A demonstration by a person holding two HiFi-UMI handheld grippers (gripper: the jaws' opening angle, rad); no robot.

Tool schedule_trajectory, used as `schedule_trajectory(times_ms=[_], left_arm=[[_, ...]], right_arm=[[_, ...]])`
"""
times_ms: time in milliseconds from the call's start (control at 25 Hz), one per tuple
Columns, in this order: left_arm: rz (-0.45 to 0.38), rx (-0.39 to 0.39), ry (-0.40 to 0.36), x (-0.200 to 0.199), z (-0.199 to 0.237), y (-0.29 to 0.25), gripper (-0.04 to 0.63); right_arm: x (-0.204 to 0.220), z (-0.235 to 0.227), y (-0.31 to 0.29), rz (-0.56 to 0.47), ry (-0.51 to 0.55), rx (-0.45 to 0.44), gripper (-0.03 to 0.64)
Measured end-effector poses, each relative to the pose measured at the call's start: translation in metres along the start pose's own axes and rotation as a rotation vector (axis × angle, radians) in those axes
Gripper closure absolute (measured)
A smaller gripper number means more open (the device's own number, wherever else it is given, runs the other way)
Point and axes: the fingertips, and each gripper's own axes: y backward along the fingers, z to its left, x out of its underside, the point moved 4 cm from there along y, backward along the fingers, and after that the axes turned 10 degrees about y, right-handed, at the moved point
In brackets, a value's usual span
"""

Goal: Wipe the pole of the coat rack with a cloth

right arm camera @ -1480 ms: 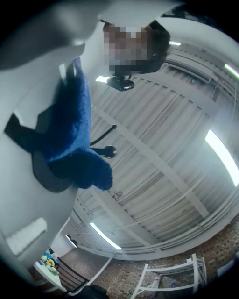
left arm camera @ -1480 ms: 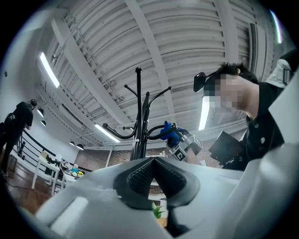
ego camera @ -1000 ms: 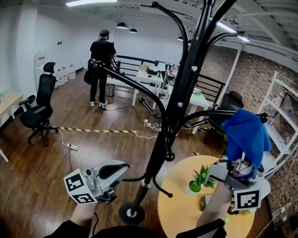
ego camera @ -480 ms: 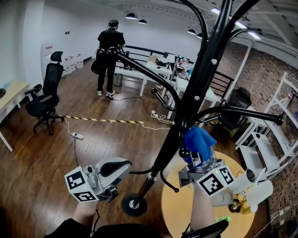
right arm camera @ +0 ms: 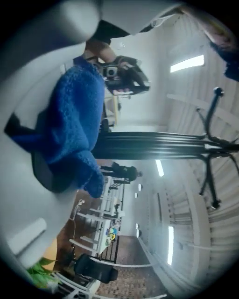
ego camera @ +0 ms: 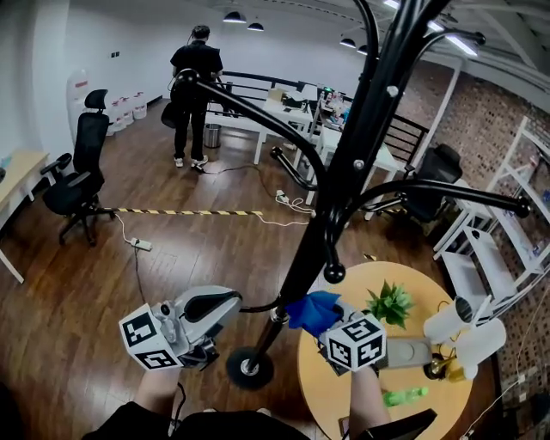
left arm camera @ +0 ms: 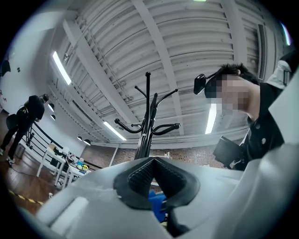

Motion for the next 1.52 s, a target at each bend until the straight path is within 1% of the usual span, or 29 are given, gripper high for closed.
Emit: schedule_trajectory(times_ms=[80, 120, 160, 360, 480, 720, 840, 920, 1000, 1120, 1200, 1280, 1360, 1520], left_arm=[[0.007, 0.011, 0.008, 0.002, 0.000, -0.006, 0.592], [0.013, 0.019, 0.010, 0.003, 0.000, -0.009, 0.592], [0.019, 0.027, 0.012, 0.004, 0.000, -0.012, 0.592], [0.038, 0.050, 0.022, 0.010, 0.003, -0.024, 0.592], [0.044, 0.054, 0.028, 0.013, 0.003, -0.028, 0.592], [0.040, 0.045, 0.024, 0.012, 0.003, -0.025, 0.592], [0.037, 0.035, 0.022, 0.013, 0.005, -0.021, 0.592], [0.033, 0.030, 0.021, 0.013, 0.005, -0.019, 0.592], [0.028, 0.027, 0.018, 0.012, 0.004, -0.018, 0.592], [0.021, 0.019, 0.011, 0.010, 0.004, -0.014, 0.592], [0.016, 0.014, 0.005, 0.008, 0.003, -0.013, 0.592], [0.015, 0.014, -0.002, 0.005, 0.002, -0.011, 0.592], [0.015, 0.016, -0.011, 0.001, 0.000, -0.010, 0.592], [0.007, 0.016, -0.030, -0.005, -0.004, -0.007, 0.592]], right_arm=[[0.022, 0.007, -0.011, 0.139, 0.038, -0.020, 0.594], [0.030, 0.010, -0.011, 0.179, 0.041, -0.029, 0.594], [0.036, 0.012, -0.009, 0.196, 0.028, -0.036, 0.594], [0.044, 0.006, 0.032, 0.152, -0.067, -0.043, 0.594], [0.043, 0.005, 0.042, 0.143, -0.065, -0.052, 0.594], [0.043, 0.011, 0.011, 0.110, -0.078, -0.100, 0.594], [0.040, 0.011, -0.009, 0.066, -0.105, -0.120, 0.594], [0.035, 0.010, -0.016, 0.022, -0.109, -0.108, 0.594], [0.027, 0.006, -0.015, -0.026, -0.113, -0.077, 0.594], [0.003, 0.001, 0.001, -0.135, -0.127, -0.046, 0.594], [-0.030, -0.005, 0.020, -0.270, -0.150, -0.028, 0.594], [-0.075, -0.011, 0.043, -0.438, -0.165, -0.014, 0.594], [-0.123, -0.017, 0.064, -0.577, -0.145, 0.006, 0.594], [-0.202, -0.025, 0.099, -0.791, -0.093, 0.046, 0.594]])
